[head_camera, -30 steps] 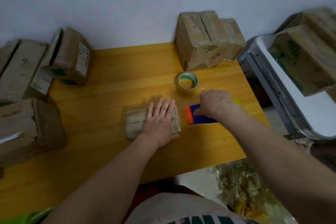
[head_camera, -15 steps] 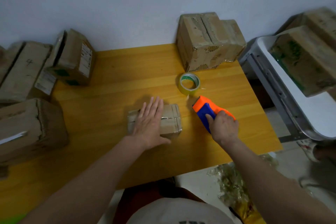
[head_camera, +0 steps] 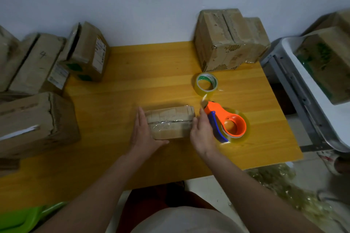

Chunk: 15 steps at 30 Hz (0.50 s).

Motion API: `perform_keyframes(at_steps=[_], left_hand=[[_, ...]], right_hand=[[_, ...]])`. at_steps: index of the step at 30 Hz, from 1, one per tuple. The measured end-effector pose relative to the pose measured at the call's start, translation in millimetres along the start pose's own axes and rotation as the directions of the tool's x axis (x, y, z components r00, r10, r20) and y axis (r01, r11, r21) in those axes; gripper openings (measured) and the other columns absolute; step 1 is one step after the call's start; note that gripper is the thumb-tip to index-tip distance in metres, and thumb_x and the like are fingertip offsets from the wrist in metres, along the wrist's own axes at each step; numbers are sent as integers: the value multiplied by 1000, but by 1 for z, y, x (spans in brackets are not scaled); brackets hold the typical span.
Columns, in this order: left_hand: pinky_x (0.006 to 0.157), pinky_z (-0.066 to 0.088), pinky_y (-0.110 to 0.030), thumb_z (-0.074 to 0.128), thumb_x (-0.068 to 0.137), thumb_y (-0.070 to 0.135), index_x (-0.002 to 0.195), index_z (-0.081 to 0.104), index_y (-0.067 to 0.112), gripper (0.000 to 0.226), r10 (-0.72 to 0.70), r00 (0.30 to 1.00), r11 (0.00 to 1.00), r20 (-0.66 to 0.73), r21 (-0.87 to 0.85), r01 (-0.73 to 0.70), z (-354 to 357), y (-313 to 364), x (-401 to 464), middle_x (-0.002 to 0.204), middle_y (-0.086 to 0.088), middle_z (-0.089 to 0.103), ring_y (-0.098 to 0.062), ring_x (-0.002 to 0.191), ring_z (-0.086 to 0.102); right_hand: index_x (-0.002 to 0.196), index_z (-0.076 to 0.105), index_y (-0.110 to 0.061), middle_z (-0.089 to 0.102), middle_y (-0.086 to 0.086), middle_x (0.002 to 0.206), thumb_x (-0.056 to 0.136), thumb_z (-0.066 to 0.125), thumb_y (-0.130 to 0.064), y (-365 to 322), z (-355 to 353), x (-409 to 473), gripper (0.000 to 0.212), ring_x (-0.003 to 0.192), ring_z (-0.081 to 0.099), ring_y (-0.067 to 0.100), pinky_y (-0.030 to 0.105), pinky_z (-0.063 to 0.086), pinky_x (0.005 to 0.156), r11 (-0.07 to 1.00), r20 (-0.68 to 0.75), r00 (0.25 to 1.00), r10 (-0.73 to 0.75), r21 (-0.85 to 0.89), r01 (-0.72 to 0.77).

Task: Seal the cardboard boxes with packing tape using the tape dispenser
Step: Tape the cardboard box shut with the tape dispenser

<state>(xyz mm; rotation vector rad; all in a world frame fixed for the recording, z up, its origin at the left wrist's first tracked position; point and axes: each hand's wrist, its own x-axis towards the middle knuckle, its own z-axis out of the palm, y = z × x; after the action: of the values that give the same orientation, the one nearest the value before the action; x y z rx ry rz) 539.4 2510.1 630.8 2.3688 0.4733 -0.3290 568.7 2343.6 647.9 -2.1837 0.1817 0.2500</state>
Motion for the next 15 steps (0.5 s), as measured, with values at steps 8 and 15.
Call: perform_keyframes(at_steps=[8, 15], left_hand=[[114, 17, -29, 93, 57, 23, 151, -21, 20, 147, 4, 995, 975, 103, -223, 19, -6, -6, 10, 161, -1, 3, -18, 146, 12], [115, 21, -31, 94, 52, 13, 151, -20, 26, 151, -68, 983, 909, 169, -396, 130, -6, -12, 11, 160, 0, 16, -17, 144, 20]], right_hand=[[147, 28, -7, 49, 14, 141, 101, 43, -28, 0, 14, 11, 52, 130, 44, 30, 28, 33, 99, 995, 103, 990, 93, -33, -90], [144, 37, -10, 50, 12, 138, 101, 37, -40, 11, 14, 25, 52, 130, 44, 26, 30, 33, 104, 970, 251, 949, 190, 99, -220]])
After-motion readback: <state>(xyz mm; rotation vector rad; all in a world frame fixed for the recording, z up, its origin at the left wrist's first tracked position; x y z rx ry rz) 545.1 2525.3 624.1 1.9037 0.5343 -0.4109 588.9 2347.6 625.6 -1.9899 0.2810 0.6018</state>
